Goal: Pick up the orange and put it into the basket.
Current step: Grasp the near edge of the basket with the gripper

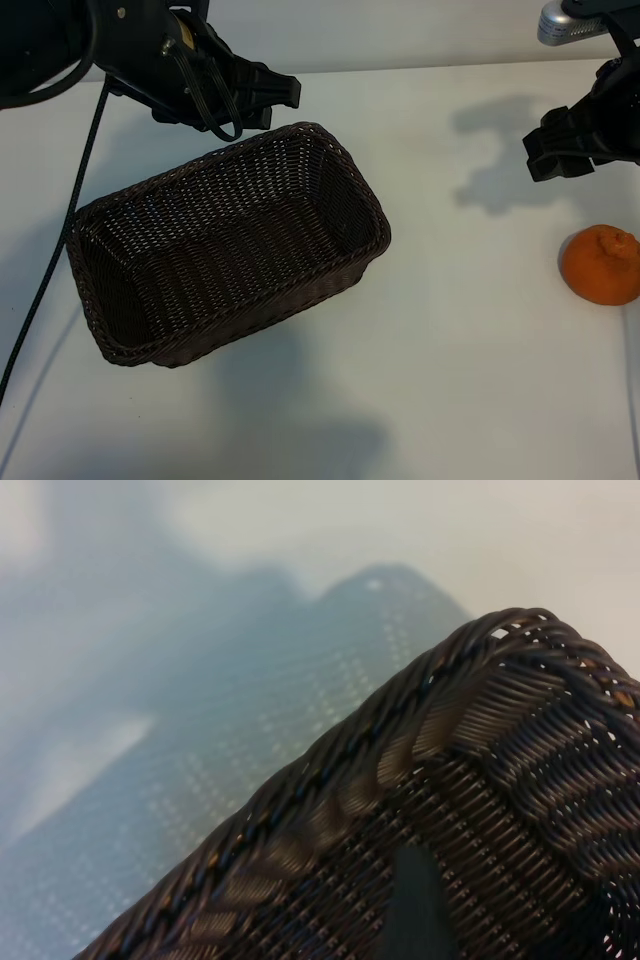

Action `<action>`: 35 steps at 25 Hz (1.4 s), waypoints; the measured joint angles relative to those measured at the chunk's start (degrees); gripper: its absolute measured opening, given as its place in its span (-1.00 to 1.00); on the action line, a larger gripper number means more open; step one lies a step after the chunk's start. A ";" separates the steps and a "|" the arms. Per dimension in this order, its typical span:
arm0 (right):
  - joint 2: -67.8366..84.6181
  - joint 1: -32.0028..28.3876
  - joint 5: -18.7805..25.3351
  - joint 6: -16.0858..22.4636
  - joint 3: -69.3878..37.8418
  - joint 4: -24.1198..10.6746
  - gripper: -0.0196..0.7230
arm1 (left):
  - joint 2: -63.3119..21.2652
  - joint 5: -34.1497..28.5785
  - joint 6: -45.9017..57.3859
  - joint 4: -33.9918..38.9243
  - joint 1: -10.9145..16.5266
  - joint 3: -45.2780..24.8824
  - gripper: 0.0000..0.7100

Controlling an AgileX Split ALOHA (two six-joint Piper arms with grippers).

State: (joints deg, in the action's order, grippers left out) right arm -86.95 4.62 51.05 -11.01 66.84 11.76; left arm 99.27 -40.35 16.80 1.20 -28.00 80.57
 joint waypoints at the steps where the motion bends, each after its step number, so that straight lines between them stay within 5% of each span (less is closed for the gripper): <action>1: 0.00 0.00 0.00 0.00 0.00 0.00 0.66 | 0.00 0.00 0.00 0.00 0.00 0.00 0.52; 7: 0.00 0.00 -0.48 0.00 0.00 0.00 0.66 | 0.00 0.90 -0.20 0.00 0.00 0.00 0.52; 14: 0.00 0.00 -2.72 0.00 0.00 0.42 0.66 | 0.00 -6.72 1.82 3.13 0.00 -0.50 0.52; 27: 0.00 0.00 -3.45 0.00 0.00 0.57 0.66 | -16.15 -2.32 24.37 16.05 0.08 -25.02 0.52; 35: 0.00 0.00 -2.62 0.00 0.00 0.65 0.66 | -24.55 0.47 36.28 18.94 7.23 -34.89 0.52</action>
State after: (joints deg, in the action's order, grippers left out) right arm -86.95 4.62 48.43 -11.01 66.84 12.41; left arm 74.72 -39.88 53.07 20.14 -20.77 45.68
